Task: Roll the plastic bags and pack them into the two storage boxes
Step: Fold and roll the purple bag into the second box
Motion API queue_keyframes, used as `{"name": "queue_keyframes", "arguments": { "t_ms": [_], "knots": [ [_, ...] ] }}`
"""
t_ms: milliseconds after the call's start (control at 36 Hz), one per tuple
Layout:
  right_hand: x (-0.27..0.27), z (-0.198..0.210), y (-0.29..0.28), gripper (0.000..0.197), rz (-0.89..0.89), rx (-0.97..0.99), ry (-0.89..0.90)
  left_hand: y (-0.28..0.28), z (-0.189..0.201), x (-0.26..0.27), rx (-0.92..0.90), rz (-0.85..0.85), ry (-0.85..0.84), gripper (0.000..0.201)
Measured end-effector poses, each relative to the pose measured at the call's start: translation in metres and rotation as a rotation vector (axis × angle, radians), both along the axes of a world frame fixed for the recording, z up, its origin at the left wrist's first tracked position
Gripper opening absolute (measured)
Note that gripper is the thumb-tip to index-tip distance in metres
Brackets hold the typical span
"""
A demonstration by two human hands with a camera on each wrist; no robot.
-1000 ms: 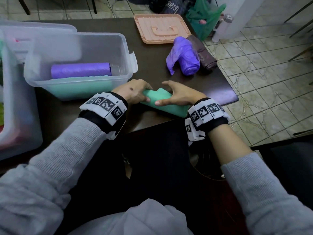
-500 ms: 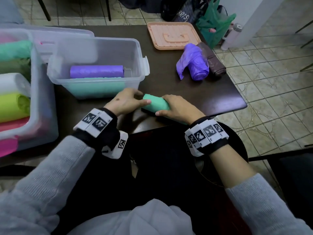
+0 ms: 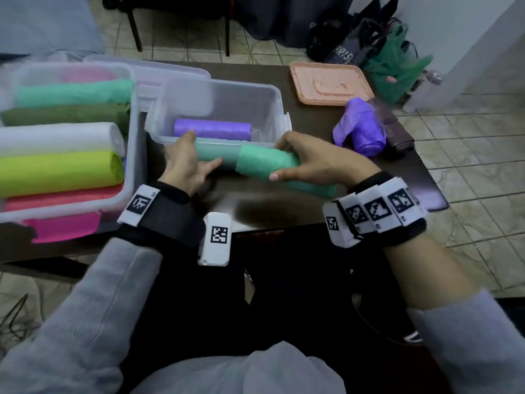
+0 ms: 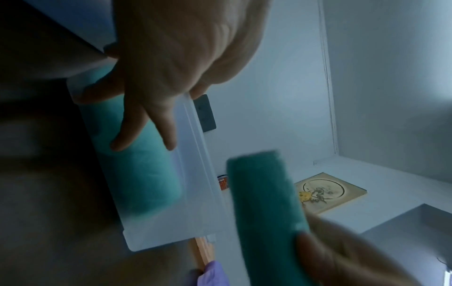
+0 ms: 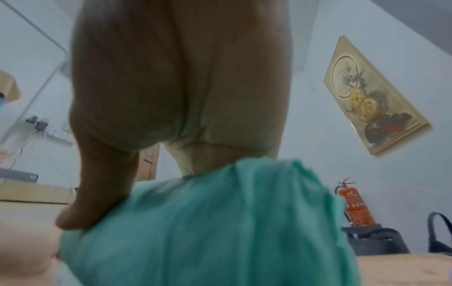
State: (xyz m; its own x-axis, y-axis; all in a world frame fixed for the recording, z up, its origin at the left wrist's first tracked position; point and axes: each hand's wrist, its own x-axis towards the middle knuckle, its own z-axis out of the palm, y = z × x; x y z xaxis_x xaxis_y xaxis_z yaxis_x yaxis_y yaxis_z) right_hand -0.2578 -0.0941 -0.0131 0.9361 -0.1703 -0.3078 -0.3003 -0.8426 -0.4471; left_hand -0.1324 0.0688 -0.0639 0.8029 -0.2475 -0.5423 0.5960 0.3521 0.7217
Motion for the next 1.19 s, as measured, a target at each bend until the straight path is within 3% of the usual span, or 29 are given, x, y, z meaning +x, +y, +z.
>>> {"name": "queue_keyframes", "arguments": {
  "t_ms": [139, 306, 500, 583, 778, 861, 944, 1194],
  "knots": [
    [0.029, 0.032, 0.01, 0.048, -0.003, -0.002, -0.168, -0.001, -0.005, -0.005, -0.032, 0.122, 0.016, 0.045],
    [0.084, 0.033, 0.034, 0.053, 0.049, -0.094, -0.278, 0.004, -0.017, -0.024, -0.121, 0.143, -0.019, 0.047],
    [0.132, 0.003, 0.056, 0.053, 0.151, -0.173, -0.157, 0.005, -0.02, -0.033, -0.194, 0.161, -0.028, 0.049],
    [0.142, -0.002, 0.06, 0.054, 0.2, -0.333, -0.177, 0.007, -0.024, -0.033, -0.205, 0.17, -0.027, 0.049],
    [0.136, 0.001, 0.062, 0.058, 0.262, -0.681, -0.429, 0.004, -0.03, -0.033, -0.179, 0.196, -0.042, 0.05],
    [0.138, 0.005, 0.063, 0.045, 0.157, -0.645, -0.479, 0.005, -0.034, -0.033, -0.177, 0.21, -0.055, 0.052],
    [0.145, 0.005, 0.06, 0.022, 0.129, -0.578, -0.387, 0.005, -0.034, -0.033, -0.185, 0.201, -0.05, 0.053],
    [0.143, 0.003, 0.045, 0.035, 0.24, -0.484, -0.235, 0.002, -0.023, -0.03, -0.147, 0.191, -0.046, 0.051]
  ]
}}
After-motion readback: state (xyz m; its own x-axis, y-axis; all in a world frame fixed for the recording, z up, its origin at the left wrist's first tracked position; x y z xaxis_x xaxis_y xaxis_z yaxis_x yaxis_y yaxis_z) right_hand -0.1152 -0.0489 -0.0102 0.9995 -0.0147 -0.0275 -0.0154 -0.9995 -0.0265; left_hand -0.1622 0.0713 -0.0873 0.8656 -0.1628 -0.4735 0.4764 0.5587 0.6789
